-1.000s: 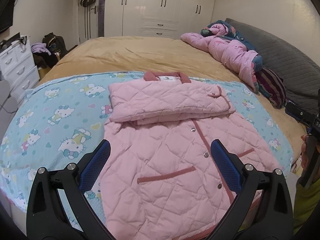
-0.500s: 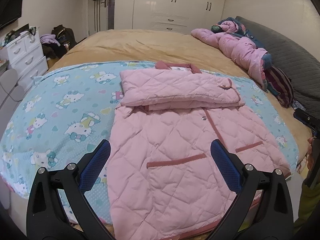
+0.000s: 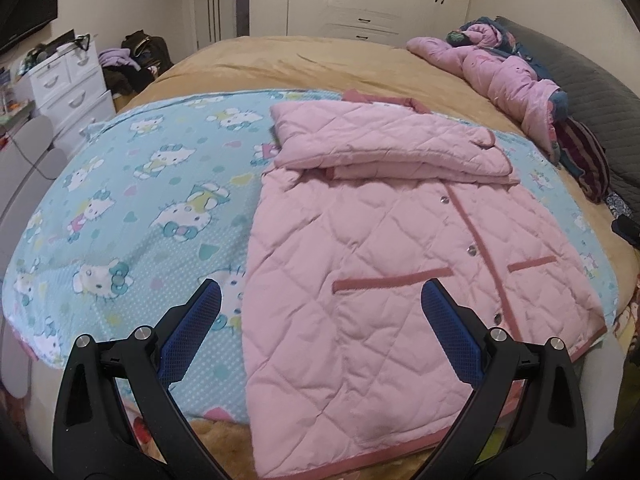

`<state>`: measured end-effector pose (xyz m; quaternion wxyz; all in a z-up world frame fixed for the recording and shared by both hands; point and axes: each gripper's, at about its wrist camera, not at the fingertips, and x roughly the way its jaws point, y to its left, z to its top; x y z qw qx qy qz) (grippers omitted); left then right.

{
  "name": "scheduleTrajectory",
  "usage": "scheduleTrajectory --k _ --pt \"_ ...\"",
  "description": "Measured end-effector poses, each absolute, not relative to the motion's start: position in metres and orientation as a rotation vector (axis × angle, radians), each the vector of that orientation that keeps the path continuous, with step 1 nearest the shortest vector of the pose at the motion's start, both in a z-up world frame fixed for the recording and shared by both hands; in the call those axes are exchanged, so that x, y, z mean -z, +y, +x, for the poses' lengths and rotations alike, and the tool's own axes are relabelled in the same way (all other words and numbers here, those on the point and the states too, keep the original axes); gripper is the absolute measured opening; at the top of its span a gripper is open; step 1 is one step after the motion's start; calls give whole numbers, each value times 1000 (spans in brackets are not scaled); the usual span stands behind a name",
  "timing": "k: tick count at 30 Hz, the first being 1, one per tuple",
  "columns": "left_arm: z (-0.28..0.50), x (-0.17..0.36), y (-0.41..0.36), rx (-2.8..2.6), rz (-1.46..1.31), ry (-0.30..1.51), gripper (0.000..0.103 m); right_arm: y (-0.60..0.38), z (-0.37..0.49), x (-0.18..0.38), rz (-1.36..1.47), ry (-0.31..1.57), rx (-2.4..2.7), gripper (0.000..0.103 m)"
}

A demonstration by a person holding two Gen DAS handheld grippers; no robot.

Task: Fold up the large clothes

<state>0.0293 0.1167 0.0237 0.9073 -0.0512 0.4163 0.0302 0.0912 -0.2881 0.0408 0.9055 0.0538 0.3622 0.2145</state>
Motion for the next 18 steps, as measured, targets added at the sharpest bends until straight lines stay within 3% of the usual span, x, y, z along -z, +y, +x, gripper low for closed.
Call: scheduleTrajectory --k 18 --pt "-1 26 153 -118 -198 965 94 -300 90 -24 119 779 -442 99"
